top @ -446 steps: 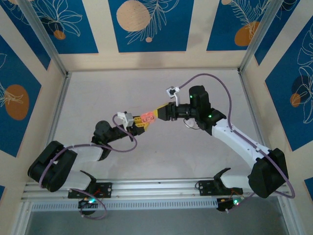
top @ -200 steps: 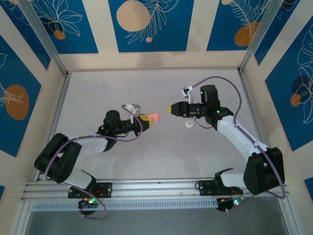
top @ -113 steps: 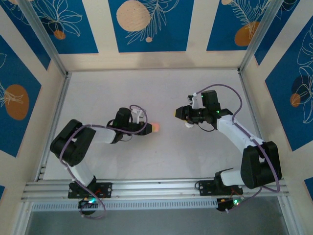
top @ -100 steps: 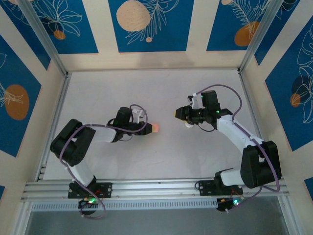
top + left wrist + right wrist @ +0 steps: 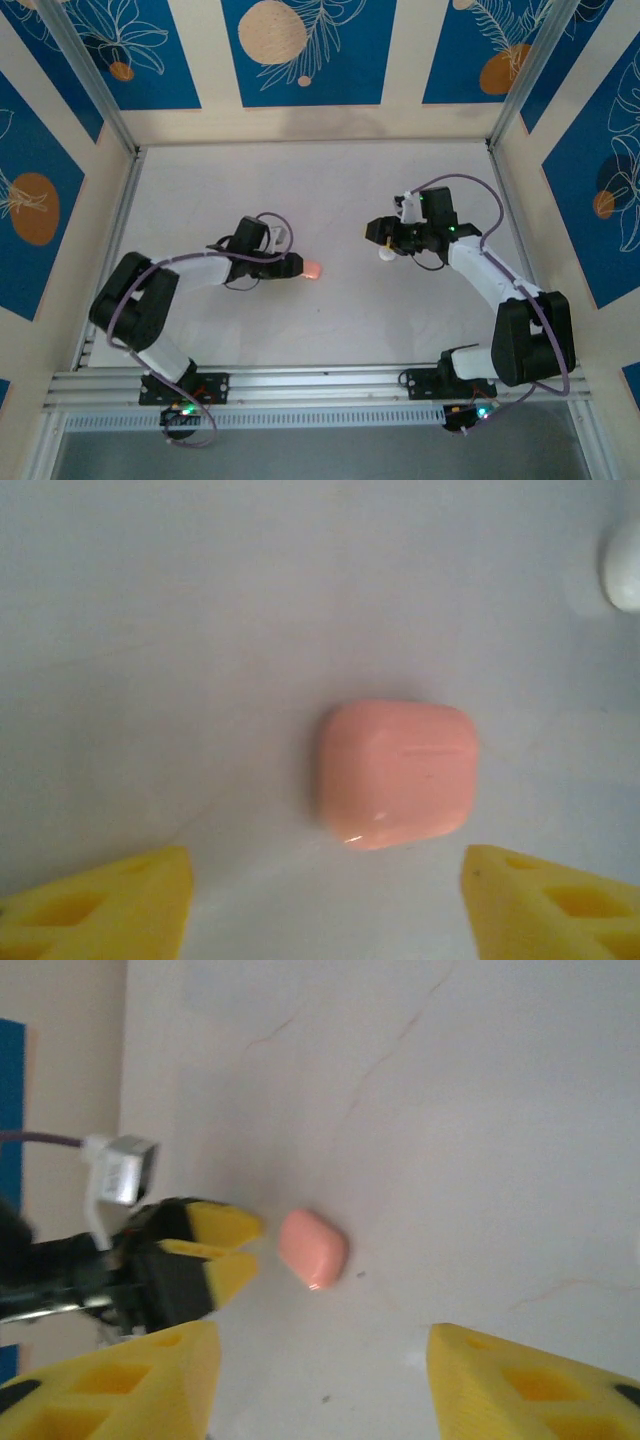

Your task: Insert the wireless bluetooth earbuds into the charging case

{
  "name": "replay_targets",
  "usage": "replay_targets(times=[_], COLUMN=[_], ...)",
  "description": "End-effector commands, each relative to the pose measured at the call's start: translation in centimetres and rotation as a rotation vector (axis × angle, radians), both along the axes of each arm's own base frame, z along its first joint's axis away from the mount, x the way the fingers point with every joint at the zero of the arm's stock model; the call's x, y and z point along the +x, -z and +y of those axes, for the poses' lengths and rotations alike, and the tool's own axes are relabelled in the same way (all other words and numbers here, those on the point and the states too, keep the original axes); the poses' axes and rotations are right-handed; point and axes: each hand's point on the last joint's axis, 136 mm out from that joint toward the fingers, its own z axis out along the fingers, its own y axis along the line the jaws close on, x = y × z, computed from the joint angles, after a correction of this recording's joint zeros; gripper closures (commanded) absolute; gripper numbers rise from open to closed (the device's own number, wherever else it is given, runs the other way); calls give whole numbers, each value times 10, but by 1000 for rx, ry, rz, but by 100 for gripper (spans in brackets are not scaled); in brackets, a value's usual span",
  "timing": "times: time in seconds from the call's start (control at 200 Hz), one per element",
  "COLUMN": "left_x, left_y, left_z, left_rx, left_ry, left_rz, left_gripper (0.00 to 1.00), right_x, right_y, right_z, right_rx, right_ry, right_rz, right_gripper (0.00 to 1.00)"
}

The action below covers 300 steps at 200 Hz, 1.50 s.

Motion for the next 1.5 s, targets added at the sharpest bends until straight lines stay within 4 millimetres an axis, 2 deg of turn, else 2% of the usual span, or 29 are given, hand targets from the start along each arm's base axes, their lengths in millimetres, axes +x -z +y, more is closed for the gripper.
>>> replay_targets(times=[0.0, 0.01, 0.02, 0.04, 0.145, 0.26, 0.32, 0.43, 0.515, 0.59, 0.69, 0.735, 0.78, 0.825, 0.895, 0.935, 0.98, 1.06, 1.15, 1.495], left_x=[16, 18, 20, 23, 37, 40, 39, 43, 51, 57, 68, 71, 73, 69, 72, 74, 84, 93, 94, 95], left_y=[-22, -24, -27, -34, -74, -111, -118, -114, -104, -82, -90, -74, -78, -75, -71, -57, -59, -47, -45, -46], left_z=[50, 55, 59, 68, 112, 176, 200, 225, 229, 224, 216, 217, 216, 216, 212, 209, 218, 221, 230, 227], left_rx=[228, 245, 260, 294, 450, 654, 705, 749, 789, 759, 714, 721, 726, 705, 644, 596, 611, 615, 563, 559], left_ry=[-75, -86, -95, -117, -233, -485, -580, -639, -620, -583, -568, -566, -573, -565, -524, -479, -524, -500, -523, -507], left_rz=[-135, -150, -167, -203, -411, -641, -729, -782, -848, -885, -1022, -974, -1029, -1005, -1000, -962, -980, -841, -825, -843], left_gripper=[11, 8, 3, 0, 0, 0, 0, 0, 0, 0, 0, 0, 0, 0, 0, 0, 0, 0, 0, 0], right_x=[13, 15, 16, 20, 36, 43, 45, 49, 55, 62, 70, 73, 74, 78, 79, 79, 78, 78, 78, 79], right_y=[6, 7, 7, 9, 17, 22, 27, 38, 42, 35, 30, 39, 41, 47, 54, 52, 55, 56, 54, 54], right_z=[-38, -42, -46, -54, -98, -125, -132, -140, -145, -142, -142, -137, -125, -118, -126, -126, -126, -125, -126, -124], right_rx=[-161, -176, -192, -224, -360, -419, -447, -478, -472, -453, -413, -388, -405, -452, -480, -480, -494, -499, -508, -521], right_ry=[84, 94, 106, 133, 252, 307, 312, 316, 331, 313, 328, 288, 224, 205, 270, 276, 265, 265, 271, 271], right_rz=[-108, -119, -131, -151, -261, -371, -420, -480, -518, -598, -677, -686, -704, -697, -697, -712, -685, -682, -693, -697], right_gripper=[18, 4, 0, 1, 1, 1, 1, 1, 1, 1, 1, 1, 1, 1, 1, 1, 1, 1, 1, 1])
